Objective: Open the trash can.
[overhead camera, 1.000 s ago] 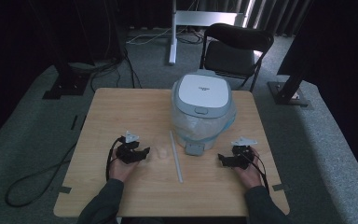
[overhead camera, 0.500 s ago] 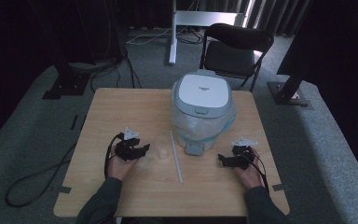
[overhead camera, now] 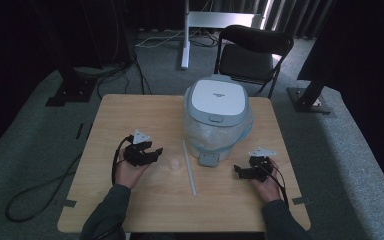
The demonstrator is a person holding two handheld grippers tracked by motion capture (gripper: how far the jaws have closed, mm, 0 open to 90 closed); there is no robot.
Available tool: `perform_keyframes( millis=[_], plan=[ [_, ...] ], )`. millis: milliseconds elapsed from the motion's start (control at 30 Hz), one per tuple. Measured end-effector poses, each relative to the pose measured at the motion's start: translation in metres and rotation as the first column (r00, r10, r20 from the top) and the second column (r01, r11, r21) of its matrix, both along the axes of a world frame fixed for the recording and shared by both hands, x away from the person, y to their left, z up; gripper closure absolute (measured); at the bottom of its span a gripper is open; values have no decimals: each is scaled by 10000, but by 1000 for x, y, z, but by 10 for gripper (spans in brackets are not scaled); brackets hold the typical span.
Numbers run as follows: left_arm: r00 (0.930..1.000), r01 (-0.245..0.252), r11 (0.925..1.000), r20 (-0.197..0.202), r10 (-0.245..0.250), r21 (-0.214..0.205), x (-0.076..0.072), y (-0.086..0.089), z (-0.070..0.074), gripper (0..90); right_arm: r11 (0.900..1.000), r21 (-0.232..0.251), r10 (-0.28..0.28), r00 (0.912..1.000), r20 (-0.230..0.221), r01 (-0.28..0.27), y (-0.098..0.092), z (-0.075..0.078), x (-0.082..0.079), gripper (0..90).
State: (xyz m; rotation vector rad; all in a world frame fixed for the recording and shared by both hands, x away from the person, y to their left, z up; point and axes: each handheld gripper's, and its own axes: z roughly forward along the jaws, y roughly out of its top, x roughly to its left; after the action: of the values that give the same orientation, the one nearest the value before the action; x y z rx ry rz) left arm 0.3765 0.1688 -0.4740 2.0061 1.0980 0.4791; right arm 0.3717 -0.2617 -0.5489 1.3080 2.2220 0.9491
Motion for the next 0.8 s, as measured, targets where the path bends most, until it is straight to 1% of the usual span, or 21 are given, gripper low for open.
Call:
perform_keyframes(
  millis=[333, 533, 567, 600, 800],
  plan=[
    [9990, 359, 9993, 257, -357, -80, 3, -4, 17, 453, 10000, 4, -16, 10000, 7, 16, 0, 0, 0, 115],
    [9953, 859, 9959, 482, -845, -296, 3, -7, 29, 453, 10000, 9, -26, 10000, 3, 26, 0, 0, 0, 115],
    [9953, 859, 9959, 482, -845, -296, 3, -7, 29, 454, 10000, 9, -26, 10000, 3, 26, 0, 0, 0, 115],
    [9935, 1011, 9942, 563, -990, -373, 2, -7, 34, 454, 10000, 6, -24, 10000, 7, 24, 0, 0, 0, 115],
    [9894, 1272, 9914, 742, -1246, -315, 2, -12, 45, 469, 10000, 10, -40, 10000, -5, 40, 0, 0, -1, 115]
  ],
)
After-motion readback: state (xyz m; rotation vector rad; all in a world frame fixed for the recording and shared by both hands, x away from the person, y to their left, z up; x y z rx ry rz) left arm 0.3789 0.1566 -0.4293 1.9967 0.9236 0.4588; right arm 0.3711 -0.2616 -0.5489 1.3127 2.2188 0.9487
